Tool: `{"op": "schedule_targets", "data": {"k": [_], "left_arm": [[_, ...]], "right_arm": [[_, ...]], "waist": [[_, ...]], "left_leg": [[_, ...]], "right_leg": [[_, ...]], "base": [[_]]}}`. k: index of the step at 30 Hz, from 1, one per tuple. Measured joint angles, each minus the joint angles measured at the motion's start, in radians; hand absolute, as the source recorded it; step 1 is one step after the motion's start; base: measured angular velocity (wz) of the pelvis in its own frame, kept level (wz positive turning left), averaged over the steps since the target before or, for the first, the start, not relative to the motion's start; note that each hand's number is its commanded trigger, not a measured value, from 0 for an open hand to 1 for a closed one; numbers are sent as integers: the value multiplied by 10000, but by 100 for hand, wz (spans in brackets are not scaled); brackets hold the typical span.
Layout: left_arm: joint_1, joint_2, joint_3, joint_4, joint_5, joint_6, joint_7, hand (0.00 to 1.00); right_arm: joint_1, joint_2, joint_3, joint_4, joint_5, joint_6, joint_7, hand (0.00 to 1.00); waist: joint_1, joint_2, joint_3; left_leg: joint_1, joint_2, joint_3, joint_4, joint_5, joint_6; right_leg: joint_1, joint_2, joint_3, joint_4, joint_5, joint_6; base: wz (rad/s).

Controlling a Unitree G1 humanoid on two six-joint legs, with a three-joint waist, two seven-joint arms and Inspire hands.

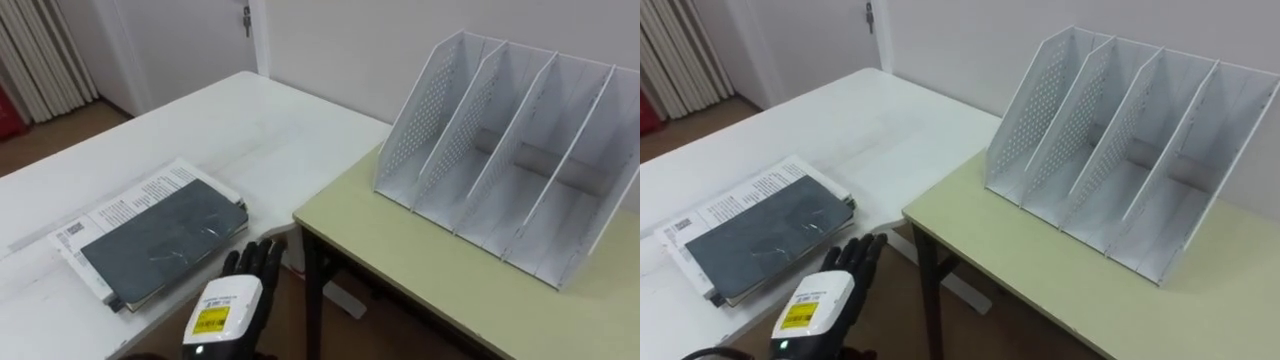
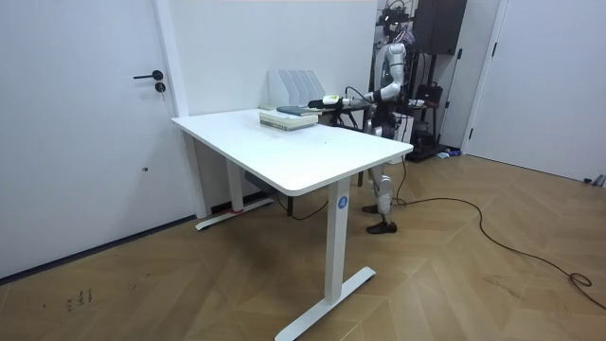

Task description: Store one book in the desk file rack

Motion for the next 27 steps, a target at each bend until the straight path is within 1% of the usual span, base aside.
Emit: {"op": "schedule_targets", "data": {"k": [1,6,10,14,19,22,24,25,27], "left_arm": [[0,0,26,-8,81,0,59,0],[-76,13,327,-8,183,-15,990,0],[-85,16,437,-9,180,-18,1461,0],[-96,21,457,-27,177,-46,1926,0],[-130,23,603,-42,181,-101,2351,0],[-131,37,726,-334,413,-109,2553,0],[-131,37,957,-628,574,-115,2655,0],[-131,37,1003,-701,586,-114,2661,0],[-132,40,1117,-888,628,-114,2757,0]], "right_arm": [[5,0,-2,1,1,0,-1,0],[135,2,-3,8,8,1,-1,0],[169,2,11,40,93,0,-4,0],[105,-3,54,305,834,-2,-30,0],[90,-23,93,345,1129,1,-97,0],[102,-31,92,339,1138,0,-164,0],[119,-34,92,377,1134,2,-266,0],[117,-35,92,372,1133,1,-287,0],[137,-42,91,439,1135,3,-282,0]], "waist": [[1,4,2],[1,30,-11],[22,58,-21],[37,84,-26],[48,94,-29],[78,115,-18],[92,175,-15],[98,192,-21],[187,270,-63]], "left_leg": [[2,0,0,0,0,0],[6,-2,10,3,0,0],[11,-1,26,2,0,0],[15,-1,34,2,0,0],[3,-1,38,3,0,0],[5,-1,37,1,0,0],[1,-1,37,4,0,0],[-1,-1,37,4,0,0],[9,-1,38,4,0,0]], "right_leg": [[-41,1,2,0,1,-2],[-34,-1,6,-16,3,0],[-35,1,19,-17,4,0],[-40,0,40,-20,3,0],[-37,2,37,-16,3,0],[-33,1,41,-8,4,0],[-35,0,29,-3,4,-1],[-36,0,28,-3,4,-1],[-35,0,43,-2,4,-1]], "base": [[0],[0],[0],[0],[0],[0],[0],[0],[0]]}}
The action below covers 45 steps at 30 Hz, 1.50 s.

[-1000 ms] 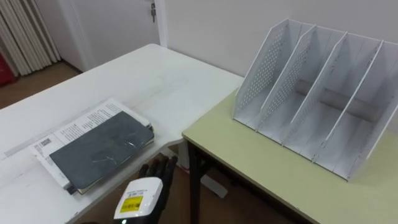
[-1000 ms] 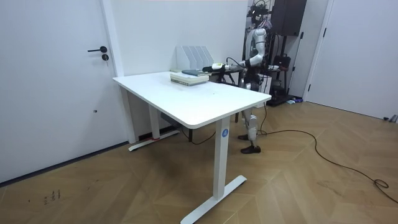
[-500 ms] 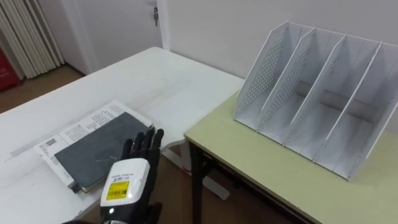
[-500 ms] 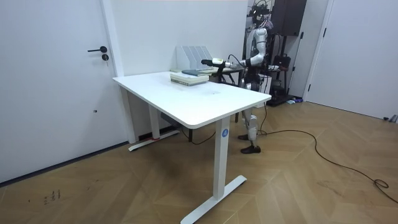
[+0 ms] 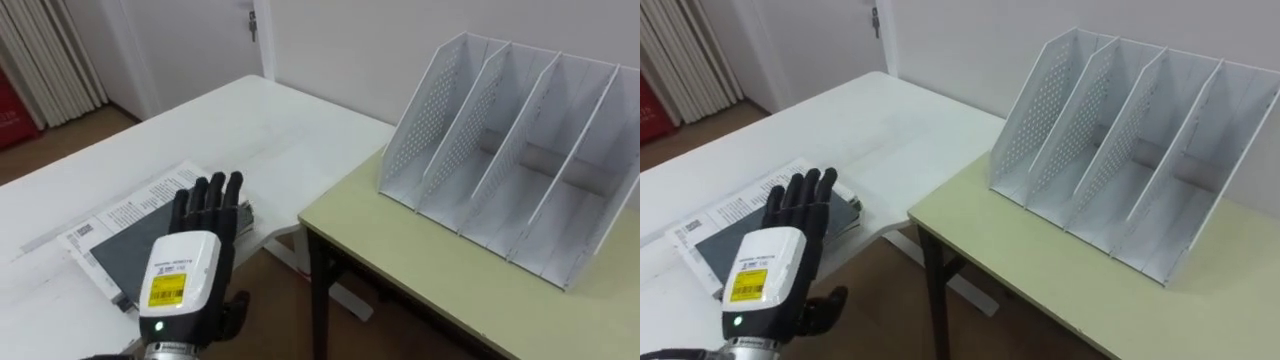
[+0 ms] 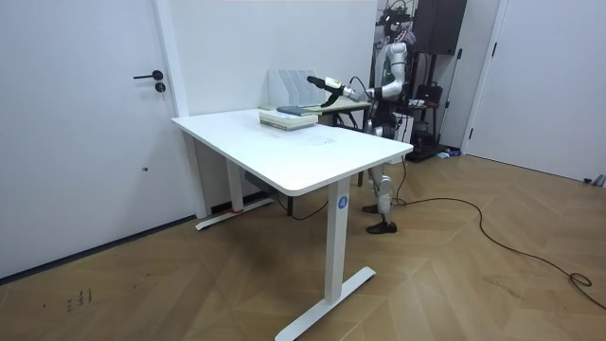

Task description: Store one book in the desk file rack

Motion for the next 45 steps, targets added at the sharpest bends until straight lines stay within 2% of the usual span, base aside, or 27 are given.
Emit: {"op": "schedule_targets", "data": {"k": [3,6,11,16,19,29,33,37,39,45], "left_arm": [[-2,17,221,-68,8,28,49,0],[-2,210,269,-68,-6,89,48,0],[2,305,268,4,-86,115,45,0],[7,325,268,90,-96,471,-25,0],[-11,389,275,130,-101,655,-268,0],[-59,387,675,825,-289,1600,-1837,0],[-104,388,677,1176,-297,1843,-2370,0],[-135,388,676,1288,-299,2021,-2746,0],[-357,388,704,1472,-299,2072,-2898,0],[-533,388,981,1737,-320,2073,-3071,0]], "right_arm": [[61,-43,3,11,7,5,-2,0],[83,-85,3,-24,6,3,-3,0],[53,-133,-4,-37,0,7,-18,0],[83,-155,-15,-94,11,133,-29,0],[68,-188,-19,-126,11,243,4,0],[57,-362,-110,-148,-23,624,342,0],[58,-372,-277,-225,-283,665,402,0],[55,-381,-329,-253,-342,666,400,0],[58,-381,-518,-262,-389,671,399,0],[60,-407,-591,-538,-430,659,379,0]], "waist": [[65,57,-8],[87,78,26],[93,140,64],[45,202,58],[30,252,45],[-15,280,55],[-150,271,61],[-229,279,56],[-219,277,61],[-221,315,61]], "left_leg": [[7,0,-1,1,0,0],[-2,0,-1,7,0,0],[24,-2,9,-1,0,0],[64,-3,5,-14,0,0],[63,-4,-8,-15,0,0],[51,-4,3,-3,0,0],[-27,-23,2,30,0,1],[-32,-28,4,23,0,1],[-37,-28,9,14,0,1],[-15,-27,12,7,0,1]], "right_leg": [[3,1,6,6,0,0],[-1,2,7,1,0,0],[-11,11,108,3,0,0],[1,11,143,9,2,-2],[1,8,144,13,4,-4],[-20,8,145,61,16,6],[-72,10,240,39,23,18],[-96,9,279,38,24,18],[-114,10,301,38,24,18],[-126,20,525,70,27,13]], "base": [[0],[0],[-4],[-2],[0],[0],[1],[-2],[-2],[-11]]}}
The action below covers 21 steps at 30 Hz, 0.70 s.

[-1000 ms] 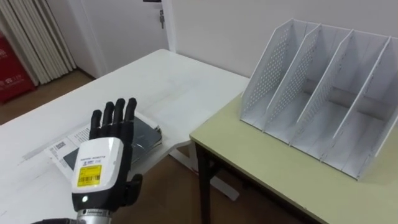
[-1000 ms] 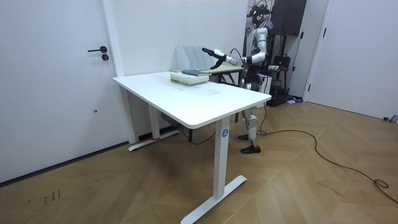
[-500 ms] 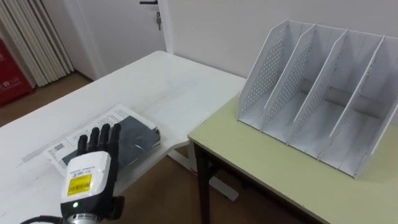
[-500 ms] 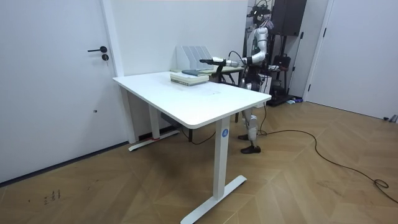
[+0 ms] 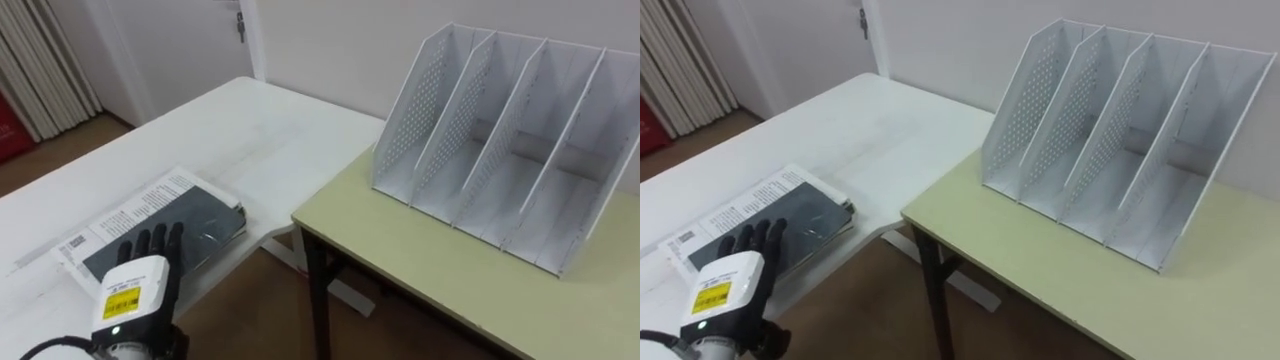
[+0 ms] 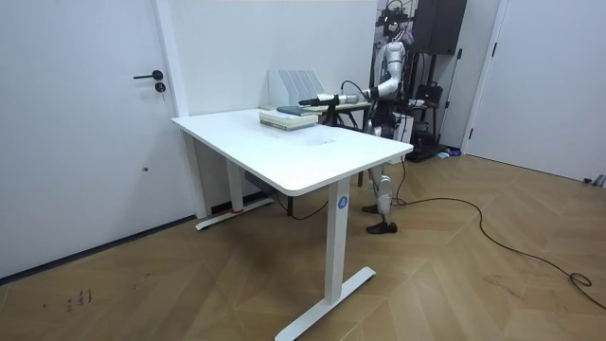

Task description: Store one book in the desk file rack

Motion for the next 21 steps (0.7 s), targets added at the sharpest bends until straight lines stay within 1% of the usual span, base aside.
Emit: {"op": "schedule_targets", "data": {"k": [3,7,8,9,10,11,13,16,17,20,21], "left_arm": [[-266,1,55,459,-383,10,-197,0],[-308,1,54,547,-584,-6,-230,0],[-322,1,55,547,-618,-6,-249,42],[-335,1,55,547,-642,-6,-294,60],[-343,1,55,547,-643,-6,-327,75],[-361,1,57,548,-695,-6,-385,100],[-421,2,59,548,-868,-5,-399,100],[-719,30,207,546,-921,-15,-324,100],[-851,39,332,577,-934,-17,-318,100],[-1058,43,436,805,-992,-10,-346,100],[-1064,42,436,825,-1123,-9,-337,100]], "right_arm": [[-5,1,-2,-34,0,-8,-8,0],[-7,1,-6,-37,0,-8,-6,0],[-3,2,-6,-37,0,-8,-4,0],[-3,3,-6,-37,0,-8,2,0],[-2,3,-6,-37,0,-8,6,0],[5,3,-21,-38,6,-7,8,0],[-1,2,-50,-40,8,-3,7,0],[6,3,-108,-39,8,11,9,0],[2,-1,-111,-45,-3,12,7,0],[14,-3,-112,-77,-1,103,18,0],[33,-3,-110,-98,3,131,21,0]], "waist": [[-22,32,20],[-22,39,24],[-22,40,25],[-21,42,25],[-21,42,25],[-20,55,27],[-17,76,41],[3,140,37],[9,133,44],[-10,255,-23],[-4,287,-13]], "left_leg": [[1,-1,1,-5,0,0],[1,-1,0,-4,0,0],[1,-1,1,-5,0,0],[1,0,1,-5,0,0],[1,0,1,-5,0,0],[3,0,0,-9,0,0],[5,0,0,-13,0,0],[6,0,1,-14,0,0],[9,-1,1,-14,0,0],[73,-10,33,-13,0,1],[178,-14,35,-18,0,1]], "right_leg": [[5,-1,9,-2,3,-3],[4,-1,12,-2,3,-3],[3,-1,13,0,4,-3],[1,-1,12,7,3,-3],[-3,-1,13,13,3,-3],[-1,-1,15,25,4,-3],[-15,-4,16,69,3,-2],[-25,-6,20,108,3,-2],[-25,-7,16,117,4,0],[25,-16,33,113,4,4],[51,-16,56,101,-1,9]], "base": [[-1],[0],[0],[0],[0],[0],[0],[0],[0],[-1],[-4]]}}
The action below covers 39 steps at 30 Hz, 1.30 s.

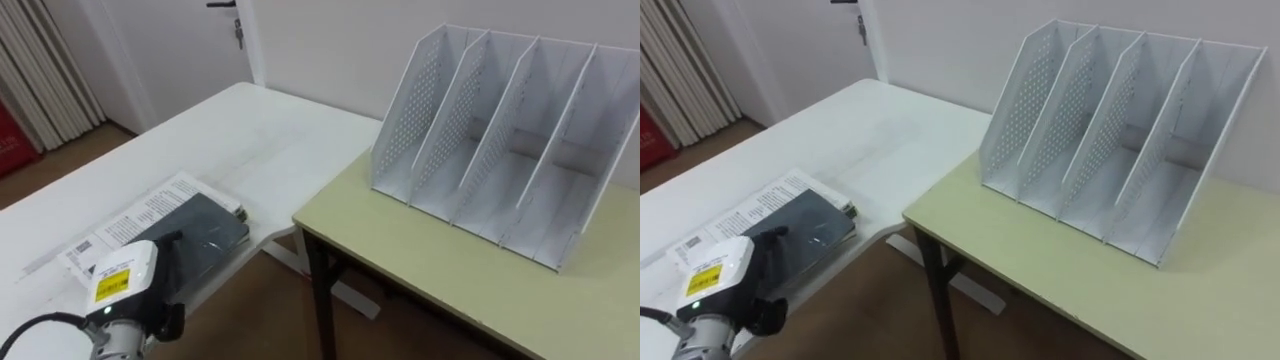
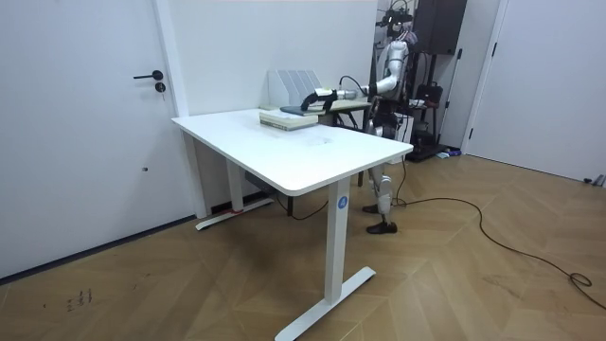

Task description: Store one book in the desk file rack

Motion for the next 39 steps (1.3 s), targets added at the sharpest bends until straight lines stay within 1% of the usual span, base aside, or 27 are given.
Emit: {"op": "schedule_targets", "data": {"k": [3,9,13,22,25,26,28,31,32,34,36,37,39], "left_arm": [[-45,0,19,-6,-41,5,26,100],[-149,2,23,31,-81,27,23,100],[-263,67,12,158,-209,1,116,100],[-366,101,0,221,-247,-89,160,100],[-374,157,19,185,-631,-162,159,100],[-374,190,23,171,-679,-236,144,100],[-370,206,24,127,-685,-289,103,100],[-309,285,36,-272,-861,-288,-140,100],[-173,310,38,-535,-1060,-292,-154,100],[45,307,39,-981,-1558,-329,-151,100],[132,304,38,-1348,-2250,-648,-149,100],[132,304,41,-1407,-2391,-722,-147,100],[144,304,39,-1745,-2970,-943,-151,100]], "right_arm": [[8,-11,-1,-73,2,91,-6,0],[8,-104,12,-207,76,121,-35,0],[5,-119,14,-271,83,194,-104,0],[-13,-127,4,-346,90,168,-197,0],[-9,-136,5,-374,98,-33,-220,0],[-28,-152,5,-382,105,-122,-217,0],[-130,-160,-86,-406,91,-178,-202,0],[-263,-220,-207,-757,75,-228,-197,0],[-340,-277,-211,-880,76,-349,-208,0],[-458,-339,-214,-1040,86,-431,-318,0],[-552,-340,-209,-1201,117,-640,-578,0],[-609,-339,-209,-1210,142,-695,-599,0],[-702,-342,-212,-1609,421,-874,-608,0]], "waist": [[8,10,-1],[17,2,-1],[20,-10,1],[9,-147,-6],[21,-200,-12],[40,-210,-13],[60,-226,-16],[95,-270,-16],[118,-282,-20],[230,-309,-20],[348,-344,-17],[377,-345,-16],[580,-365,-13]], "left_leg": [[59,-1,-1,2,1,1],[163,-16,-5,-13,1,1],[171,-20,-14,-20,1,1],[175,-24,-10,-29,1,1],[182,-24,-38,-29,1,1],[178,-24,-39,-29,1,1],[164,-23,-39,-28,1,1],[127,-24,-35,-28,1,1],[113,-23,-23,-23,1,1],[113,-23,-24,-17,1,1],[109,-19,-33,-6,1,1],[103,-17,-33,-6,1,1],[47,-13,-35,10,1,1]], "right_leg": [[50,6,27,-8,-5,3],[97,5,172,8,-3,5],[110,4,177,1,-3,6],[79,5,202,-7,-3,6],[101,5,172,-6,-3,6],[102,5,174,-1,-3,6],[96,5,141,0,-3,6],[78,1,55,-2,-3,6],[70,1,58,-3,-3,7],[70,3,54,-7,-2,7],[118,2,-51,-9,-2,7],[118,2,-66,-10,-2,6],[64,4,-75,-6,-1,6]], "base": [[-1],[-6],[0],[0],[0],[0],[0],[6],[0],[0],[11],[9],[2]]}}
